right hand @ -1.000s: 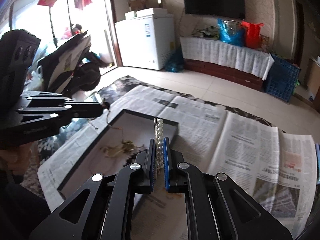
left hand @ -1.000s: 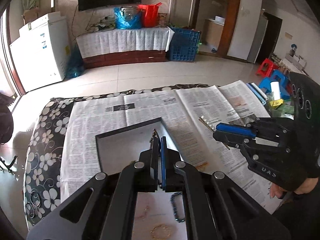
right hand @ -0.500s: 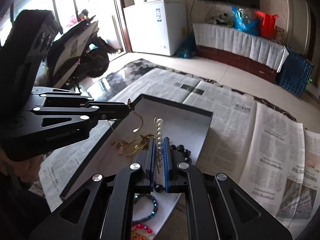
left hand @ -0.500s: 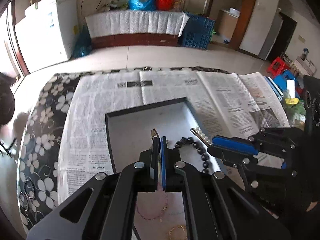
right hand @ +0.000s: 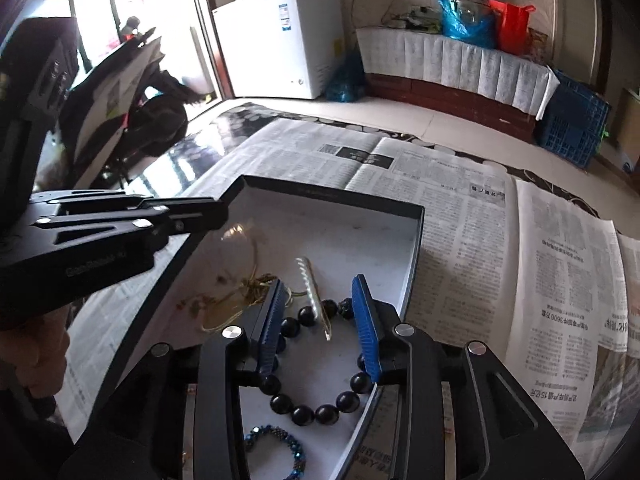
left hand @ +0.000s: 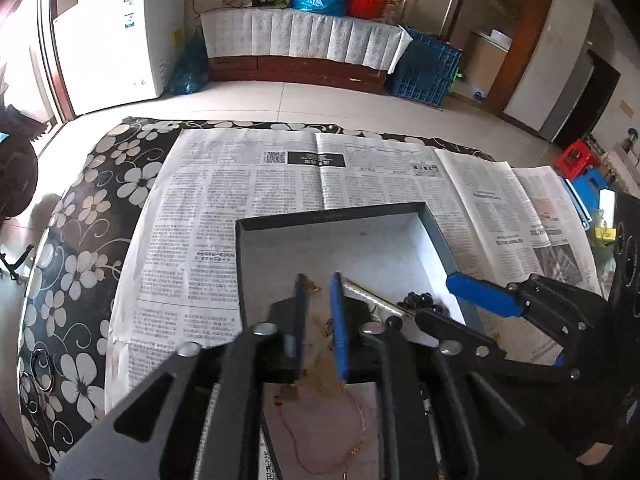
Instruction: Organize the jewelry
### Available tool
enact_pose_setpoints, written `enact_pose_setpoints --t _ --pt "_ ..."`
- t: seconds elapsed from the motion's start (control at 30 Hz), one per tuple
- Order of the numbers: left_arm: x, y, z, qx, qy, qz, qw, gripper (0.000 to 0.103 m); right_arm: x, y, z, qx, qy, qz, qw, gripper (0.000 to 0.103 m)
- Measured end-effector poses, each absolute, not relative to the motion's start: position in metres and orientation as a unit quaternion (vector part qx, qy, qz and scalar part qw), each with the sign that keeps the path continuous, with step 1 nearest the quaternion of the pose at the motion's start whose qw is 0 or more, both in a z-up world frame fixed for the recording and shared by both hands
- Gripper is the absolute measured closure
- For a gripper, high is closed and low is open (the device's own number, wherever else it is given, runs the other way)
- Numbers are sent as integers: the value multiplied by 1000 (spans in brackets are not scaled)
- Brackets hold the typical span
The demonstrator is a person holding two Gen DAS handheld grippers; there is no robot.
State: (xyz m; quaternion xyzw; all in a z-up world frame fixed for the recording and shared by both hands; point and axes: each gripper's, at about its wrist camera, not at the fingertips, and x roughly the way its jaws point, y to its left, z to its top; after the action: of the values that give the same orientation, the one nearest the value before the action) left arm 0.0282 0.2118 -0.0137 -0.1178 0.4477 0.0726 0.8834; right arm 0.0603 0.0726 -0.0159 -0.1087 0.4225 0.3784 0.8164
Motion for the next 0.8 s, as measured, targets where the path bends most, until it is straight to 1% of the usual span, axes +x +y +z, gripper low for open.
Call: enact_pose_setpoints --t 0.03,0.07,0.1,0.13,0.2,0.23,0.27,0.33,0.4,0.47,0.63,0.67,0.73,0.77,0.8 --pt "28 211 -12 -116 447 71 884 79 60 70 -12 -107 420 381 817 66" --pt "27 210 -11 -114 447 70 884 71 59 69 -10 -106 418 382 817 66" --pt "26 209 -8 -112 447 67 885 66 59 66 -6 -106 415 384 818 66" --pt "24 208 -6 -109 445 67 886 65 59 64 -3 -107 415 384 818 65" --pt "20 208 -1 -109 442 71 887 56 59 59 -1 -108 417 387 816 64" --pt "17 208 1 -112 441 72 887 53 59 57 0 -110 417 387 815 61" --pt "13 208 3 -112 442 76 887 47 59 55 1 -113 418 387 814 59" --pt "6 207 6 -106 441 80 888 43 58 49 2 -115 422 388 811 56" --pt "-4 203 10 -98 441 83 888 33 59 40 2 -108 429 391 807 52" --pt "-14 200 13 -91 442 84 888 28 59 33 4 -101 433 394 805 51" --pt "-45 194 22 -94 437 88 890 15 49 16 13 -89 442 407 794 37" --pt "-51 192 24 -93 435 89 891 11 45 16 14 -92 443 410 792 36" --pt "-63 186 29 -92 429 87 895 9 33 11 20 -101 441 416 789 33" --pt "-69 183 31 -92 427 86 895 6 28 9 22 -104 439 419 788 32" --pt "-73 180 31 -92 427 85 896 5 21 7 25 -108 438 422 786 28"
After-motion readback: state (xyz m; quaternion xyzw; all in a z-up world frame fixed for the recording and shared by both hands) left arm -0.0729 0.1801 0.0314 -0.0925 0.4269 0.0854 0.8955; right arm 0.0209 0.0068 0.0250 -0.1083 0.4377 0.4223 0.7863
